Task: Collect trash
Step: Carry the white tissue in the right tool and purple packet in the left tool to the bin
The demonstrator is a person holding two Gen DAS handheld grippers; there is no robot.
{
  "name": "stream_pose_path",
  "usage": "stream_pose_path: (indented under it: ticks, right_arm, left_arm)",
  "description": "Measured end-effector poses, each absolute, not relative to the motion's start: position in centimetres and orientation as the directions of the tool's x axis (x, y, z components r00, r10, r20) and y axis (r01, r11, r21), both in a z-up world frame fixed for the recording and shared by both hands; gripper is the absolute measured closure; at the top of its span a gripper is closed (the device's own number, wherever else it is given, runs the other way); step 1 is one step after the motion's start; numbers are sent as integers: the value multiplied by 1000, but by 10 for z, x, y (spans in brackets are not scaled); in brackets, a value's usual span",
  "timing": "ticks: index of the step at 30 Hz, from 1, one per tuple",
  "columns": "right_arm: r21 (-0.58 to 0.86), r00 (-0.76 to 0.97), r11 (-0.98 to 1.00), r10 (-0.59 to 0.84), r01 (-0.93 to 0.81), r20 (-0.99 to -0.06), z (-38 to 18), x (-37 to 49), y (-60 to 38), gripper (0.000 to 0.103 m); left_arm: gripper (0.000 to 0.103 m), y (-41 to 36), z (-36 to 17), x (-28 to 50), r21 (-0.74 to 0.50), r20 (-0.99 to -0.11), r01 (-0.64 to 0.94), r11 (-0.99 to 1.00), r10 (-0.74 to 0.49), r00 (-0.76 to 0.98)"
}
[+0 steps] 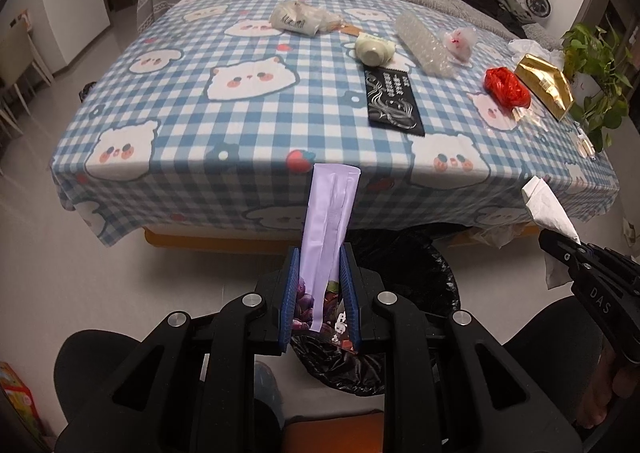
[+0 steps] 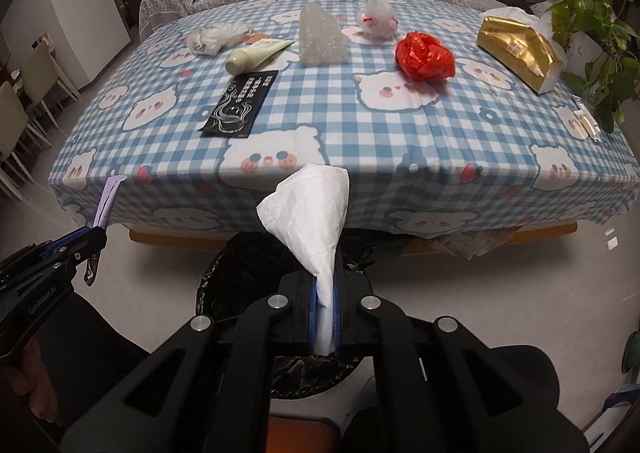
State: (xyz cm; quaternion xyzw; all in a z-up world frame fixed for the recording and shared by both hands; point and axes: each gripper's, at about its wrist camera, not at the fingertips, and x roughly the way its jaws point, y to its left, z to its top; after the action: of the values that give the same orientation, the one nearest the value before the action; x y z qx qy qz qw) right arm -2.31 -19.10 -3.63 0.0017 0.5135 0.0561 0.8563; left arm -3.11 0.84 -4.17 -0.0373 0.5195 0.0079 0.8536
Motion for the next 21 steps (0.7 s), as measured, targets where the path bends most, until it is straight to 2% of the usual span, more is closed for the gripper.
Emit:
stream_pose_path:
  ticks: [21]
  right_arm:
    - [77, 361, 988, 120, -132, -925, -124, -17, -160, 97]
  left_arm:
    - [83, 36, -133, -36, -106, -916, -101, 989, -57, 397]
